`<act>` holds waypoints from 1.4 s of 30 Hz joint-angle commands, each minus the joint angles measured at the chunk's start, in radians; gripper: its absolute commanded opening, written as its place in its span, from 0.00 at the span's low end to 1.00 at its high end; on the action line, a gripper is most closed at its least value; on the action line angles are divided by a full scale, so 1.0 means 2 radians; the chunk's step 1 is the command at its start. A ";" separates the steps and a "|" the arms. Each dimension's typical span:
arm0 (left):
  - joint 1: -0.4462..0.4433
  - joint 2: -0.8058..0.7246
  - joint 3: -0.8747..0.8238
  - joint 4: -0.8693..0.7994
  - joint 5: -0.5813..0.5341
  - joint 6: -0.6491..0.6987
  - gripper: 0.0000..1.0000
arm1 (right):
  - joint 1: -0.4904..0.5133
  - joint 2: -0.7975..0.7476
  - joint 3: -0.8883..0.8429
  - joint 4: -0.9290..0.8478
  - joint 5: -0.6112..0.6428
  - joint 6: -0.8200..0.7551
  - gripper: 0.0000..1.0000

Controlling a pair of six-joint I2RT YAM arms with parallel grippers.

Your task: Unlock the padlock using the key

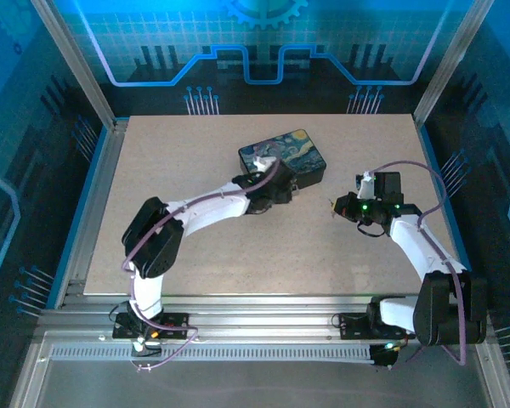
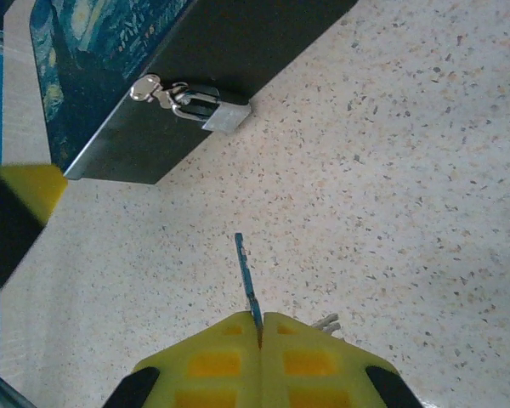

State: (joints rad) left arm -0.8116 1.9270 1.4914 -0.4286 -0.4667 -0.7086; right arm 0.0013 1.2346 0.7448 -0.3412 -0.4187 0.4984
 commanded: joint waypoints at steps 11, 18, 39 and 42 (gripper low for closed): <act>-0.057 0.195 0.200 -0.077 -0.152 -0.098 0.75 | -0.035 0.000 0.037 -0.019 0.019 -0.005 0.00; -0.040 0.268 0.267 -0.057 -0.153 -0.100 0.73 | -0.035 0.021 0.055 -0.007 0.007 -0.004 0.00; -0.014 0.306 0.285 -0.016 -0.131 -0.103 0.41 | -0.025 0.085 0.060 0.043 -0.026 -0.005 0.00; -0.013 0.304 0.284 -0.025 -0.136 -0.107 0.33 | -0.023 0.087 0.057 0.045 -0.028 -0.005 0.00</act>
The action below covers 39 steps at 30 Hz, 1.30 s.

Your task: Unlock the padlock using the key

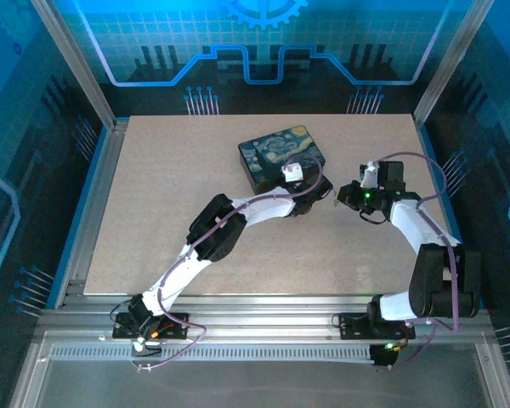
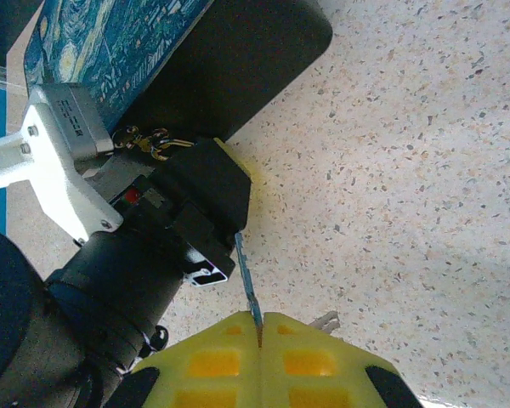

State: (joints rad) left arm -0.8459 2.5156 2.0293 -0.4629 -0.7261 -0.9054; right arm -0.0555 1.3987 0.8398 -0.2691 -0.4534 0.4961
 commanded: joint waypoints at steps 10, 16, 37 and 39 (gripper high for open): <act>0.005 -0.029 -0.020 -0.015 -0.033 -0.004 0.14 | 0.012 0.003 0.002 0.006 -0.007 -0.009 0.00; 0.000 -0.085 -0.079 -0.035 -0.017 0.000 0.11 | 0.026 0.000 0.001 -0.004 0.005 -0.016 0.00; -0.025 -0.346 -0.272 -0.192 0.141 0.048 0.22 | 0.101 -0.059 0.016 -0.066 0.042 -0.030 0.00; -0.028 -0.340 -0.283 -0.168 0.138 0.040 0.39 | 0.108 -0.056 0.011 -0.057 0.050 -0.027 0.00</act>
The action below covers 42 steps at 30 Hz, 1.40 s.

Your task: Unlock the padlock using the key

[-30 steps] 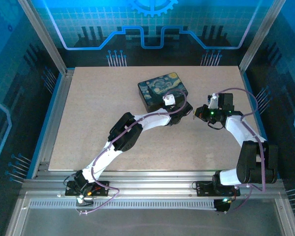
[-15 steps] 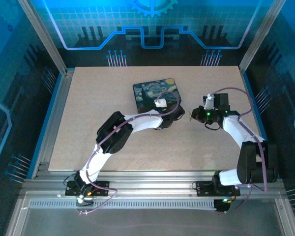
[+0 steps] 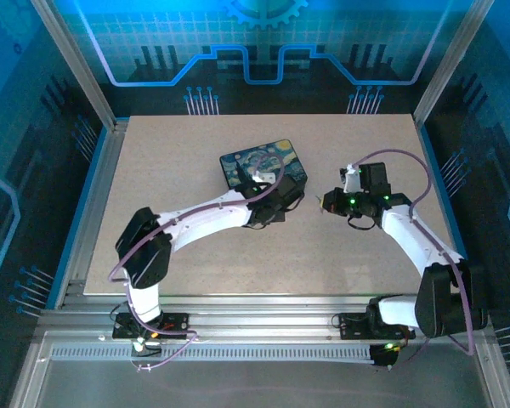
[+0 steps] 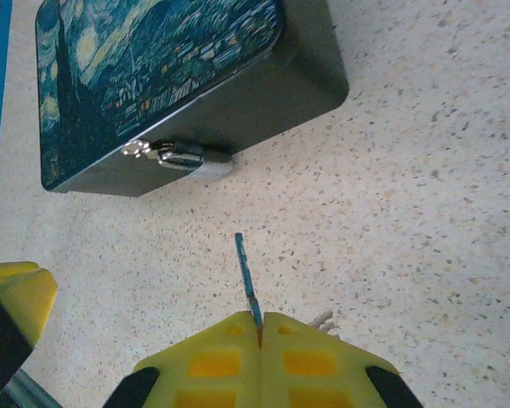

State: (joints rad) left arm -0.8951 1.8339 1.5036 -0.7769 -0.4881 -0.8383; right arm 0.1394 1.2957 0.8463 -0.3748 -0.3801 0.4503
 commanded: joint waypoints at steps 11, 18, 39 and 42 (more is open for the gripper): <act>0.002 0.141 0.059 0.081 -0.066 -0.039 0.56 | -0.007 0.013 0.014 -0.005 0.007 -0.017 0.00; 0.028 0.198 0.103 0.085 -0.081 -0.049 0.55 | -0.013 0.021 0.013 0.001 -0.011 -0.023 0.00; 0.055 0.228 0.111 0.128 -0.081 -0.040 0.32 | -0.020 0.069 0.043 0.023 -0.029 -0.028 0.00; 0.056 0.225 0.107 0.129 -0.087 -0.037 0.24 | -0.020 0.070 0.039 0.024 -0.029 -0.028 0.00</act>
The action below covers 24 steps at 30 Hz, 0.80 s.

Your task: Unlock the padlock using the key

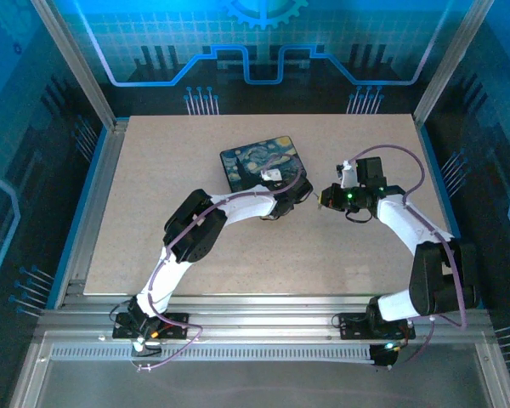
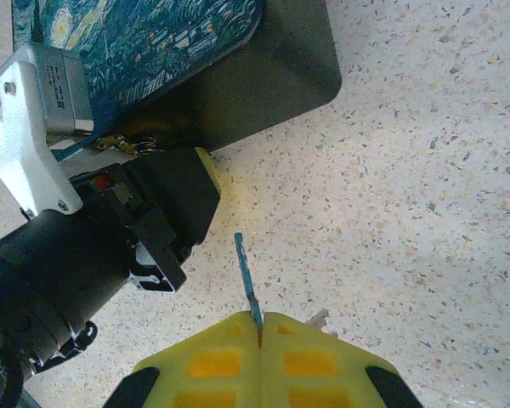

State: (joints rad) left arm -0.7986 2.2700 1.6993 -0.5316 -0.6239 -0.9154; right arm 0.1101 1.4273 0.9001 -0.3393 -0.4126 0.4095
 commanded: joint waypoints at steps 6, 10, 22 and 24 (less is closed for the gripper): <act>0.007 -0.009 -0.002 -0.004 -0.011 0.009 0.09 | -0.003 -0.001 0.008 0.000 -0.010 -0.010 0.00; 0.001 -0.046 -0.018 -0.041 0.003 0.029 0.05 | 0.001 -0.014 0.008 -0.013 -0.006 -0.015 0.00; -0.005 -0.189 -0.058 -0.198 0.140 0.070 0.01 | 0.019 -0.045 0.007 -0.036 -0.016 -0.021 0.00; -0.005 -0.208 -0.055 -0.224 0.171 0.069 0.01 | 0.020 -0.054 0.004 -0.042 -0.016 -0.023 0.00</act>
State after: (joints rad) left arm -0.8032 1.9438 1.5818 -0.8577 -0.3786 -0.8047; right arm 0.1390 1.3628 0.8997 -0.3866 -0.4271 0.3840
